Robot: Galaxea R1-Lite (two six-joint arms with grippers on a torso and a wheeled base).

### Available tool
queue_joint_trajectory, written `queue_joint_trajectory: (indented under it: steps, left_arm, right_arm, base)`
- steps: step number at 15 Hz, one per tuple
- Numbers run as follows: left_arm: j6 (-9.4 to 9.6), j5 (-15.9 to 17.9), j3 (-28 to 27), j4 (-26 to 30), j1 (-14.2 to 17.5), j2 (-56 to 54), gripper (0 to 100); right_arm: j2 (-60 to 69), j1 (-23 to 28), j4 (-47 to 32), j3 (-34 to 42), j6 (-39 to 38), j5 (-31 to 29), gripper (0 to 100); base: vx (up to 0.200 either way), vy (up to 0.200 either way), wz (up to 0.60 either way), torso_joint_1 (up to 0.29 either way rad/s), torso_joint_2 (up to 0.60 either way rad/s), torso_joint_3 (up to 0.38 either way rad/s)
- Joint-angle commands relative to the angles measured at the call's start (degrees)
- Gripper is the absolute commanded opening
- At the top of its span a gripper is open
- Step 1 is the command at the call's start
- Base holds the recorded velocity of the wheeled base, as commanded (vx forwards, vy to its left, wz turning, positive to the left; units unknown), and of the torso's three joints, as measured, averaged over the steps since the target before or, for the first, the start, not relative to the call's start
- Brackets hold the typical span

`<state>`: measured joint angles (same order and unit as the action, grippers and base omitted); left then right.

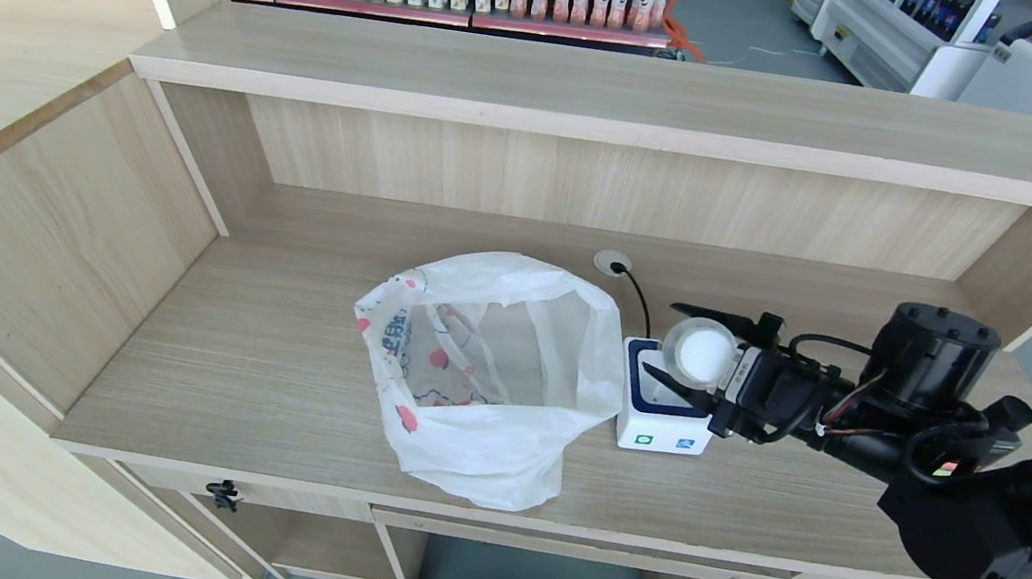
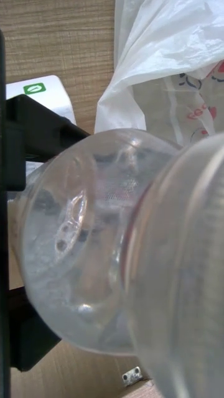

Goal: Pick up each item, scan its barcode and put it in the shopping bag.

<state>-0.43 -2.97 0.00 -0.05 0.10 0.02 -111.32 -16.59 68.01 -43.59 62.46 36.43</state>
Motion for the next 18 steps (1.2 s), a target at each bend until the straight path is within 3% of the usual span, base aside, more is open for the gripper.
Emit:
queue_joint_trajectory:
  steps: [1,18]
  left_arm:
    - [-0.01,-0.01,0.0,-0.04,-0.01,-0.02,100]
    - [-0.01,-0.01,0.0,0.05,-0.01,-0.02,100]
  right_arm:
    - [-0.47,0.07,0.02,0.0,0.03,0.22,0]
    - [-0.38,0.07,0.02,0.26,0.2,0.93,0]
  base:
    - [0.0,0.0,0.0,0.0,0.0,0.0]
    - [0.0,0.0,0.0,0.0,0.0,0.0]
